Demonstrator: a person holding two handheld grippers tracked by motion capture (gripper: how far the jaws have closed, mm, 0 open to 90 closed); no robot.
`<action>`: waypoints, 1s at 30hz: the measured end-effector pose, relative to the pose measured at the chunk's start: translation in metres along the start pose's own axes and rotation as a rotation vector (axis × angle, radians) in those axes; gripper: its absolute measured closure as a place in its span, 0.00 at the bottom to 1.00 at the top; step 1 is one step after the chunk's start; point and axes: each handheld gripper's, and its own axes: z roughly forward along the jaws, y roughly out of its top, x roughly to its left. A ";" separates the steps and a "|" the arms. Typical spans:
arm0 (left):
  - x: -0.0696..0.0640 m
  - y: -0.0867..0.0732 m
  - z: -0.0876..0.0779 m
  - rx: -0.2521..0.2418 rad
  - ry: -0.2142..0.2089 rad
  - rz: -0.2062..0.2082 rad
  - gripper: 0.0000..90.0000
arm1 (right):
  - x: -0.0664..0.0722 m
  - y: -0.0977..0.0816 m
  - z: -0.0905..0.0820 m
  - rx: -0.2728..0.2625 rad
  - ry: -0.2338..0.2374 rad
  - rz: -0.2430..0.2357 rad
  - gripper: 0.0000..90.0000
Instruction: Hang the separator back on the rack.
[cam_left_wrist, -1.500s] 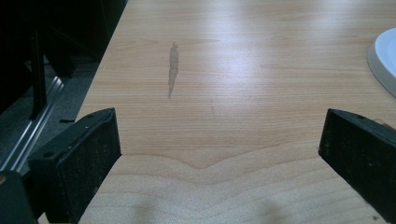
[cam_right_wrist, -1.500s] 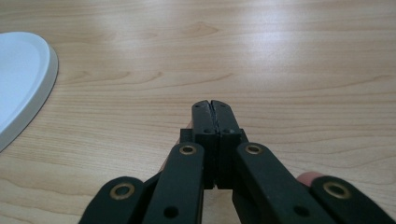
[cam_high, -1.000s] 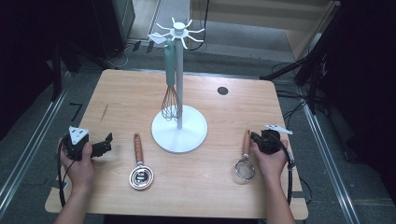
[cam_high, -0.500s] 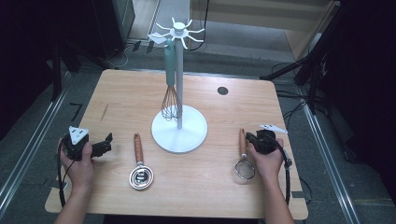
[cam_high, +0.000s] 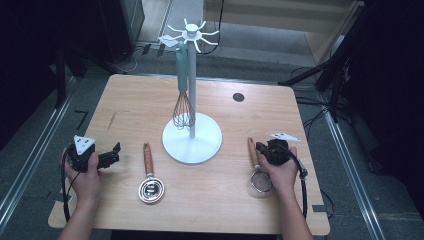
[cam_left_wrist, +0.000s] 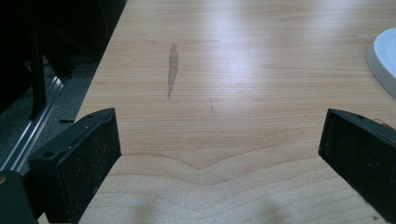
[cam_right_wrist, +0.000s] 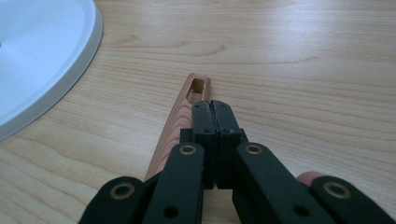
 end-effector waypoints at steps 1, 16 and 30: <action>0.000 0.000 0.000 -0.002 0.000 0.000 0.00 | 0.001 0.000 0.000 0.001 0.002 -0.004 1.00; 0.000 0.000 0.000 -0.002 0.000 -0.001 0.00 | 0.008 0.002 -0.003 -0.011 0.046 -0.026 1.00; 0.000 0.000 0.000 -0.002 -0.001 -0.004 0.00 | 0.009 0.010 -0.018 0.075 0.080 0.019 0.79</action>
